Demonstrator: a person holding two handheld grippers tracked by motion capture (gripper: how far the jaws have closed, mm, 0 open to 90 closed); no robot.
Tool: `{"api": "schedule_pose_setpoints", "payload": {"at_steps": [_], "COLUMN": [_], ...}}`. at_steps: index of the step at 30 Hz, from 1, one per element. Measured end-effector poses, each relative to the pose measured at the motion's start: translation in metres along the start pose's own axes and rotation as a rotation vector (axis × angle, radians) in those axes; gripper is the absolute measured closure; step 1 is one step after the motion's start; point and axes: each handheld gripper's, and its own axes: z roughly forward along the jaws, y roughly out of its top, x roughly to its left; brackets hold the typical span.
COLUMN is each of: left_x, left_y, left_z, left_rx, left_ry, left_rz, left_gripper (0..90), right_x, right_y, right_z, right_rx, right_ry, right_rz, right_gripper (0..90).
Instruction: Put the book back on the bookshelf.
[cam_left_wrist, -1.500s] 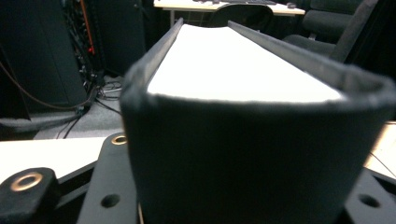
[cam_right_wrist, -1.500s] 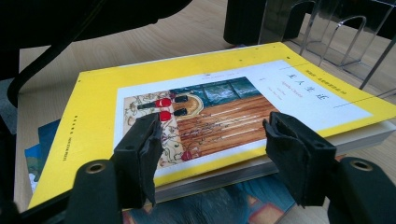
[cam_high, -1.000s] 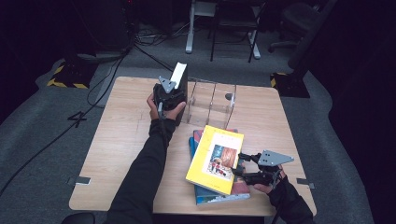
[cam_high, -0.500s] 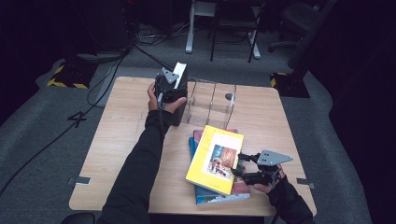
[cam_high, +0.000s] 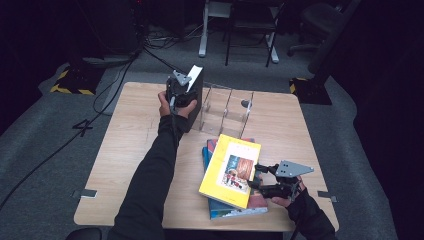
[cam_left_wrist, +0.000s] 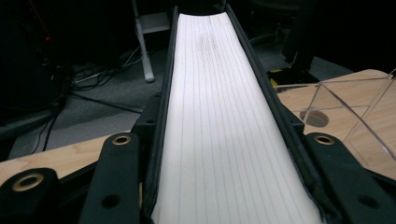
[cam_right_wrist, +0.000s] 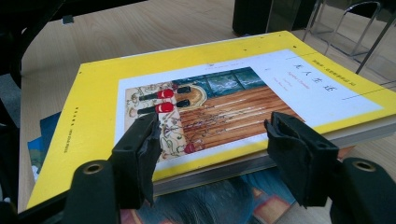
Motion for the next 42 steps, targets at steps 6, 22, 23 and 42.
{"api": "schedule_pose_setpoints", "payload": {"at_steps": [6,22,23,42], "left_x": [-0.004,-0.003,-0.001,0.01], "left_y": [0.007,0.009,0.008,0.0], "left_z": [0.007,0.018,0.017,0.001], "left_rx": [-0.023,-0.063,-0.061,-0.043], "left_ry": [0.013,0.002,0.0,-0.01], "left_rz": [-0.003,-0.012,-0.02,0.027], "left_gripper": [52.9,52.2,51.9,44.9], "right_x": [0.0,0.0,0.0,-0.003], "right_y": [0.0,0.001,0.001,-0.001], "right_z": [0.0,-0.002,-0.002,-0.001], "right_rx": [-0.004,-0.013,-0.012,0.004], "right_ry": [0.005,0.02,0.018,-0.004], "right_rz": [-0.002,-0.012,-0.012,0.001], "right_gripper": [35.4,35.5,35.4,35.0]}}
